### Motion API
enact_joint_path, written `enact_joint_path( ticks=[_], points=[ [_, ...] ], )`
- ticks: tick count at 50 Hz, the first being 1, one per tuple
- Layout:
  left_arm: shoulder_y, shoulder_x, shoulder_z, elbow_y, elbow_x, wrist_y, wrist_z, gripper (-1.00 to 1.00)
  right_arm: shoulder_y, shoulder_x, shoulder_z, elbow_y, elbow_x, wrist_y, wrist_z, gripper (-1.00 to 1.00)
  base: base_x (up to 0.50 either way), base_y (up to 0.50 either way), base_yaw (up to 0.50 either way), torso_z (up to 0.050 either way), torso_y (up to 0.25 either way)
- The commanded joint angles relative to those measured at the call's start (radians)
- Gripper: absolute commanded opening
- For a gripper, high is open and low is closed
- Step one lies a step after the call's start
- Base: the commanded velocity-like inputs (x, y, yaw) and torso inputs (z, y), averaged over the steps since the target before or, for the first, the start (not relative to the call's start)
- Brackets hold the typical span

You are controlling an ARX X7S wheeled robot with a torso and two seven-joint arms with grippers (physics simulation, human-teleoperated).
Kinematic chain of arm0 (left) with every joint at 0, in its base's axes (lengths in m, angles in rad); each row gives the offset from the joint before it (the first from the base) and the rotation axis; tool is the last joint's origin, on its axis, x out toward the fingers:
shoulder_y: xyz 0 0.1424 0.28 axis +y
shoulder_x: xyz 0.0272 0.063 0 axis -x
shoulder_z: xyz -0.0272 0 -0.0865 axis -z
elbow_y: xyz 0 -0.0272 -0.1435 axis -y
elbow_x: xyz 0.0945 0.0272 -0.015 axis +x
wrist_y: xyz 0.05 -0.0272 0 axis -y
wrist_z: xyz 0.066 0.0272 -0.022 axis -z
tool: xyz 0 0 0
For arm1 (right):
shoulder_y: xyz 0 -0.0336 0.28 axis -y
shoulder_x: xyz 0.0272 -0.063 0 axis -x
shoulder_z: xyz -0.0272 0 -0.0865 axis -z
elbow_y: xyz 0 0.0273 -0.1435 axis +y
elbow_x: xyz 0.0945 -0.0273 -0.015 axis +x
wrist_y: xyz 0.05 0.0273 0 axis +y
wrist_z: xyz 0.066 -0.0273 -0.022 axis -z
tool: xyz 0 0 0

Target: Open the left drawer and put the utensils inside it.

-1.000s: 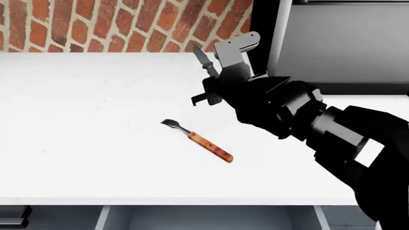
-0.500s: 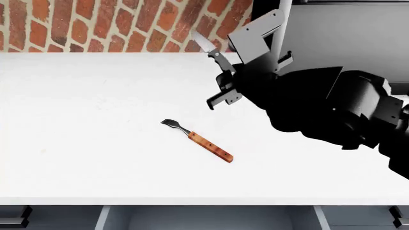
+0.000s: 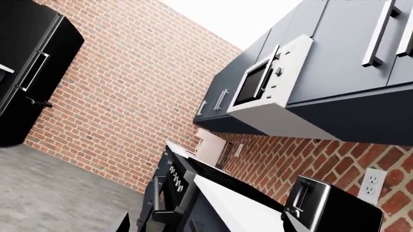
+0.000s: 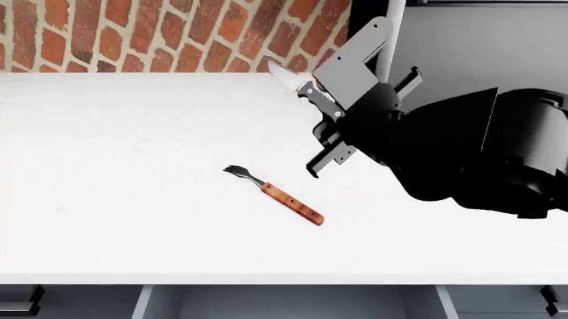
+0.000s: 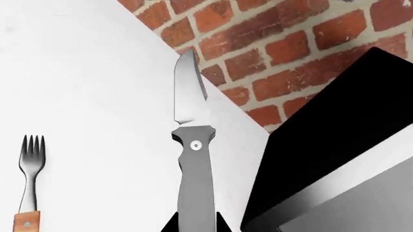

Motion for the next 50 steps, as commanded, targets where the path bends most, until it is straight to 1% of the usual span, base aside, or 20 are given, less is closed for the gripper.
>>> enact_joint_path(
  ticks=[1,12,19,24,31,36,43,50],
  points=[
    [0.004,0.004,-0.004,0.013,0.010,-0.013,-0.002,1.00,0.067,0.074,-0.016,-0.180,0.020,0.101,0.047,-1.00,0.00,0.00,0.00,0.000,0.000],
    [0.003,0.000,-0.004,0.001,0.002,-0.004,-0.004,1.00,0.138,0.165,0.000,-0.404,0.119,0.166,0.125,-1.00,0.00,0.00,0.00,0.000,0.000],
    [-0.001,-0.003,-0.001,-0.010,-0.011,0.013,-0.003,1.00,0.169,0.185,-0.006,-0.529,0.171,0.212,0.156,-1.00,0.00,0.00,0.00,0.000,0.000],
    [-0.003,-0.004,0.001,-0.020,-0.024,0.030,-0.003,1.00,0.189,0.189,0.007,-0.598,0.225,0.214,0.165,-1.00,0.00,0.00,0.00,0.000,0.000],
    [0.000,-0.002,-0.001,-0.019,-0.027,0.038,-0.001,1.00,0.194,0.185,0.024,-0.681,0.276,0.198,0.175,-1.00,0.00,0.00,0.00,0.000,0.000],
    [0.002,0.000,-0.004,-0.010,-0.017,0.029,0.000,1.00,0.181,0.172,0.024,-0.727,0.269,0.197,0.172,-1.00,0.00,0.00,0.00,0.000,0.000],
    [-0.002,0.000,-0.002,-0.008,-0.013,0.020,0.002,1.00,0.158,0.121,0.012,-0.765,0.246,0.208,0.182,-1.00,0.00,0.00,0.00,0.000,0.000],
    [-0.001,0.001,-0.003,-0.002,-0.007,0.011,0.002,1.00,0.165,0.056,-0.001,-0.804,0.273,0.230,0.203,-1.00,0.00,0.00,0.00,0.000,0.000]
  ],
)
